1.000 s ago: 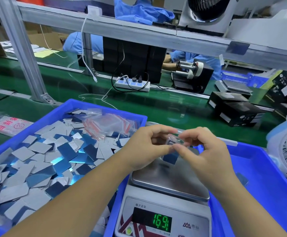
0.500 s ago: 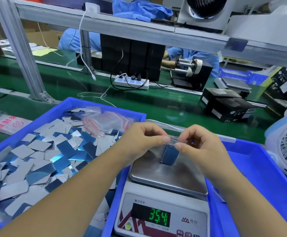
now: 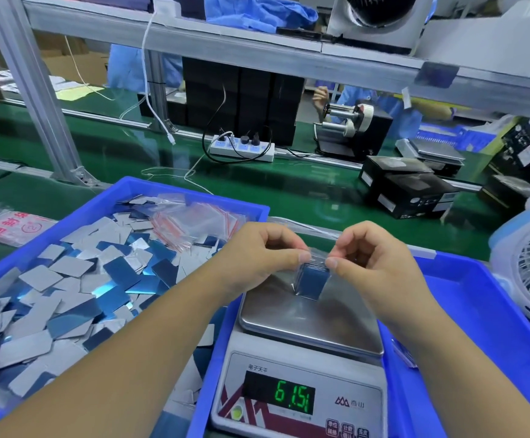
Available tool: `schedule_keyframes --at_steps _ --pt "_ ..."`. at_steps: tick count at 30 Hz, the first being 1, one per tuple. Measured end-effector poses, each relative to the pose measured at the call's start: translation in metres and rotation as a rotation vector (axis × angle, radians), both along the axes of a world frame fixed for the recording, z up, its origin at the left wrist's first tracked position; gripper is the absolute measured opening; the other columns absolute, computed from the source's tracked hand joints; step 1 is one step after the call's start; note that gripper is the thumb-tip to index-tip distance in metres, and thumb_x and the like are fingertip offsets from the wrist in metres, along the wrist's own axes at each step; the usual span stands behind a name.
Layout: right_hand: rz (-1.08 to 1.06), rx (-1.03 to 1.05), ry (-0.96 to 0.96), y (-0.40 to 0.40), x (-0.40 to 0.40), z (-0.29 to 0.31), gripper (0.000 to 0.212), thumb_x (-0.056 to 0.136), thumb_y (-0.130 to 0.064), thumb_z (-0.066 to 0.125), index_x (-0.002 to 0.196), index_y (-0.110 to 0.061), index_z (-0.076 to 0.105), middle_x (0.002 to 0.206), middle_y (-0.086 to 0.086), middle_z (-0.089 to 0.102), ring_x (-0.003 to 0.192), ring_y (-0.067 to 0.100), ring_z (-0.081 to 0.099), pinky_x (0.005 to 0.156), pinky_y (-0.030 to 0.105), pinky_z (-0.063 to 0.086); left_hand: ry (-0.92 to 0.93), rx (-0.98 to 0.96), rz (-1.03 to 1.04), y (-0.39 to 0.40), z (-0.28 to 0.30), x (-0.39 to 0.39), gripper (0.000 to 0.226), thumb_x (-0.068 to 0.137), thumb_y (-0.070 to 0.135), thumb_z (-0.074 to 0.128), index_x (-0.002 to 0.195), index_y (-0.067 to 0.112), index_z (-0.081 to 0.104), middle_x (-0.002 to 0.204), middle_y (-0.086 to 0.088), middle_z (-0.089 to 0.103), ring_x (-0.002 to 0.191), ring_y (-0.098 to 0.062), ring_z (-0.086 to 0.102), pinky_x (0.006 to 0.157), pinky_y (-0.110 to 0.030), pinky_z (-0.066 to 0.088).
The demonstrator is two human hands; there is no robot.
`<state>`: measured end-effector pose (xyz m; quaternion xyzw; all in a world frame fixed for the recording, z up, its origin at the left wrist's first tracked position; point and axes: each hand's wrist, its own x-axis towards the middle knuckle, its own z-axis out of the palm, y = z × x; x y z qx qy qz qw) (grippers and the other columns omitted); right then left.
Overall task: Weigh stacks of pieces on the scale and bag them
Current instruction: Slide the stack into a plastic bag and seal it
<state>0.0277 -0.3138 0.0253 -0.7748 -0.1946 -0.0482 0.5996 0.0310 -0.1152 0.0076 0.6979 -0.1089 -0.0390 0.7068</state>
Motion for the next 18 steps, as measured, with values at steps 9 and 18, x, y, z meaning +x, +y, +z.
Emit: schedule_keyframes --at_steps 9,18 --pt "-0.008 0.081 0.072 0.0 -0.0002 -0.0023 0.026 0.083 0.005 0.071 0.086 -0.019 0.06 0.074 -0.005 0.066 0.074 0.013 0.06 0.073 0.03 0.049 0.049 -0.093 -0.006 0.0033 -0.0029 0.0029 0.012 0.077 0.011 0.078 0.072 0.022 0.076 0.074 -0.002 0.067 0.069 -0.013 0.063 0.075 -0.027 0.057" --pt "0.042 0.085 0.047 0.0023 0.0008 -0.003 0.029 0.08 -0.008 0.069 0.078 -0.032 0.053 0.074 -0.007 0.063 0.071 0.013 0.055 0.072 0.032 0.047 0.032 -0.139 -0.018 0.0026 -0.0013 0.0015 0.01 0.072 0.013 0.075 0.069 0.022 0.075 0.08 -0.002 0.069 0.073 -0.011 0.064 0.071 -0.024 0.055"
